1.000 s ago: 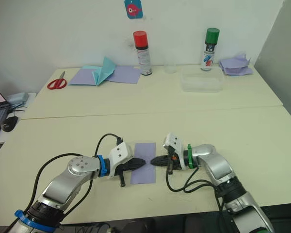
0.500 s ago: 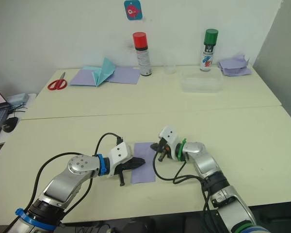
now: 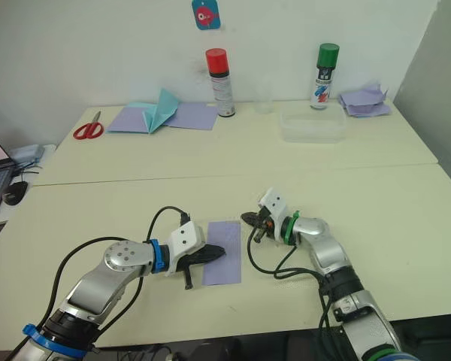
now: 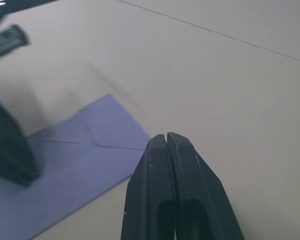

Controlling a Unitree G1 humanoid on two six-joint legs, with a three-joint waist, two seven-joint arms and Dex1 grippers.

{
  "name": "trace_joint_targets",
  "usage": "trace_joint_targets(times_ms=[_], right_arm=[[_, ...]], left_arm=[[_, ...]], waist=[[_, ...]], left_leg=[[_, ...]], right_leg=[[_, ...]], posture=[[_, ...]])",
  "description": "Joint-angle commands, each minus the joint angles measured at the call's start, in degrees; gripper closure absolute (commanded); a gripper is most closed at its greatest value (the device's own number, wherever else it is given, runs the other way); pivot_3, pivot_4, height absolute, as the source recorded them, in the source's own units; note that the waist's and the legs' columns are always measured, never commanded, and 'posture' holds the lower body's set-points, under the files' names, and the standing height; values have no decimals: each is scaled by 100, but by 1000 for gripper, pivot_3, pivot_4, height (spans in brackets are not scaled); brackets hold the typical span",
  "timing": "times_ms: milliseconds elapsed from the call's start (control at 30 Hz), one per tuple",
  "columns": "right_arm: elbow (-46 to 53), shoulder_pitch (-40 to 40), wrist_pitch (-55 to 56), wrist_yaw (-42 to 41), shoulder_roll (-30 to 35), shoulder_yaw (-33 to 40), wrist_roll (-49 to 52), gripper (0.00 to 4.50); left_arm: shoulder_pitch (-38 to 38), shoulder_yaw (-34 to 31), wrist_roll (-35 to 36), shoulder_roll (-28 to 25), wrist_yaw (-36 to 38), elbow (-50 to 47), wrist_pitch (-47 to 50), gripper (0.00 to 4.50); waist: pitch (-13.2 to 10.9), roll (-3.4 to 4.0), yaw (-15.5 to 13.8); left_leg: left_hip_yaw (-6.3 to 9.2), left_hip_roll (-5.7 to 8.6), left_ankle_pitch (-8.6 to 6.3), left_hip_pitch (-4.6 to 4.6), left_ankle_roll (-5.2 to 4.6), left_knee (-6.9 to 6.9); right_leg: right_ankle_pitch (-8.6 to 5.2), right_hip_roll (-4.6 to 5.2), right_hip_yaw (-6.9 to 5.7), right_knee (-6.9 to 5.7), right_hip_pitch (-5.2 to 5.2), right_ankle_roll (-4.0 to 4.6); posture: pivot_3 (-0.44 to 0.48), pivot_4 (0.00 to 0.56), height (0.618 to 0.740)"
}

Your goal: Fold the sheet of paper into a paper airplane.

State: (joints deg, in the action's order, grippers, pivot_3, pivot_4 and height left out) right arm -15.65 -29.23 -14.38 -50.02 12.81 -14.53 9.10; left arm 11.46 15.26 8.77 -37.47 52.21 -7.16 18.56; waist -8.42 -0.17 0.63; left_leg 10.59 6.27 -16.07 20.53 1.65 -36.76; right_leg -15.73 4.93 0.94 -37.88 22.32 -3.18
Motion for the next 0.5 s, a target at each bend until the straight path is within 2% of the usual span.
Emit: trace_joint_targets(times_ms=[33,200,367,433,500], right_arm=[[784,139,-337,-495,197,-294,138,4485],[710,246,-503,-618,516,-797,-297,4485],[517,237,-505,-594,536,-1006,-526,4485],[449,237,-504,-532,508,-1057,-612,4485],[408,224,-482,-487,488,-1090,-664,4485]], left_arm=[[-160,129,-268,-42,-50,372,132,4500],[-123,118,-270,-36,-80,380,116,4500],[-133,30,-238,-69,-98,329,92,4500],[-183,-256,67,4,-130,197,188,4500],[-205,-866,753,135,-162,4,587,4500]], waist=[[1,0,-3],[1,0,-10],[4,3,-16],[4,3,-16],[3,3,4]], left_leg=[[1,-1,0,0,0,0],[1,0,0,-1,0,0],[1,-2,0,-2,0,1],[0,-2,0,-3,0,1],[0,-5,0,-3,0,2]], right_leg=[[0,0,-1,0,-1,0],[-1,0,-3,2,-1,-1],[-1,0,-2,2,-2,-2],[-1,0,-2,2,-2,-2],[-1,1,-1,2,-1,-2]], posture=[[0,150,740],[0,150,740],[0,150,740],[0,150,740],[0,150,740]])
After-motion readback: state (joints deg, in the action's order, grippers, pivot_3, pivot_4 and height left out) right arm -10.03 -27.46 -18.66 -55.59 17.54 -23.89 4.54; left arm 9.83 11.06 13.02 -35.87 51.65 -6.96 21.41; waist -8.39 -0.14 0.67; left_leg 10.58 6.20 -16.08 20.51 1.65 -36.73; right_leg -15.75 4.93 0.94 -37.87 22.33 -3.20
